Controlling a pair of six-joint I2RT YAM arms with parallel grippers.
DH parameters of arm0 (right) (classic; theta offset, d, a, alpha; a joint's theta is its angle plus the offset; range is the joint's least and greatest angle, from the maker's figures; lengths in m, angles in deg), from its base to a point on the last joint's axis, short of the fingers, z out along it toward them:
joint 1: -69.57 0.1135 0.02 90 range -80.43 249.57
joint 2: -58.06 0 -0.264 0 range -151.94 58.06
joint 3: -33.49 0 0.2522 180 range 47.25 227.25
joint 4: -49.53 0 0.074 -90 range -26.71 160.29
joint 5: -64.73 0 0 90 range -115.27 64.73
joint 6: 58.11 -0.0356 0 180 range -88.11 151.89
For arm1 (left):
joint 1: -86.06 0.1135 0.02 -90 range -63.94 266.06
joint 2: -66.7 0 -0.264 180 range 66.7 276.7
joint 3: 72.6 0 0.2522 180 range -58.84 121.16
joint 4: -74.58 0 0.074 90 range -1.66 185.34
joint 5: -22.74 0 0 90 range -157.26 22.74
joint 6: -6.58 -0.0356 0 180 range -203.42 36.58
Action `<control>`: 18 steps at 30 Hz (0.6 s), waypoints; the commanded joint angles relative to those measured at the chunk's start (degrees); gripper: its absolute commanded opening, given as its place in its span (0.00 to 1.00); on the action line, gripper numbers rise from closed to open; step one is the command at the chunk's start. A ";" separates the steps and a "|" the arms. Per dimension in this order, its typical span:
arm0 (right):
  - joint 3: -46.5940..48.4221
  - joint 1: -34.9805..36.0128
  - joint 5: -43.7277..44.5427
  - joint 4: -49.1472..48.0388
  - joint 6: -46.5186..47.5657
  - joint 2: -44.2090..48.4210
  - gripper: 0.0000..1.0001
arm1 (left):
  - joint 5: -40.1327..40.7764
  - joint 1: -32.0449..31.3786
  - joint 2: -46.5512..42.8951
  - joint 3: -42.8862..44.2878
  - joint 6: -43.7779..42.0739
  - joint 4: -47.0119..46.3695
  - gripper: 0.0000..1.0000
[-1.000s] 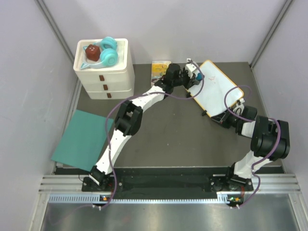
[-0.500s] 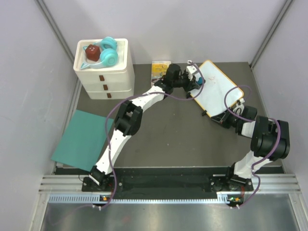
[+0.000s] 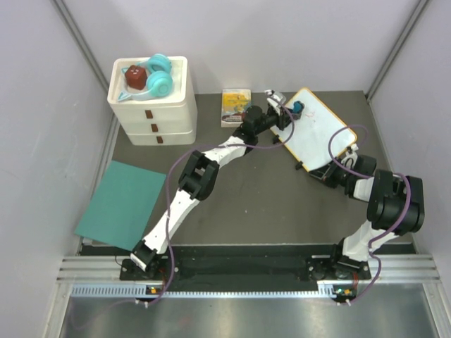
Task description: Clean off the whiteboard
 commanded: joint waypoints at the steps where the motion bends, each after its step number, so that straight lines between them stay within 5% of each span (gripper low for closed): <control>1: -1.17 2.08 -1.48 4.41 1.29 -0.80 0.00 | 7.20 -2.66 3.18 4.55 3.21 -11.44 0.00; 11: -1.35 2.08 -1.57 4.58 1.29 -0.62 0.00 | 5.45 -8.73 4.60 8.87 -1.01 -12.23 0.00; 18: -1.35 2.52 1.24 9.84 3.57 2.10 0.00 | 5.45 -8.47 -2.78 -2.64 -3.73 -13.03 0.00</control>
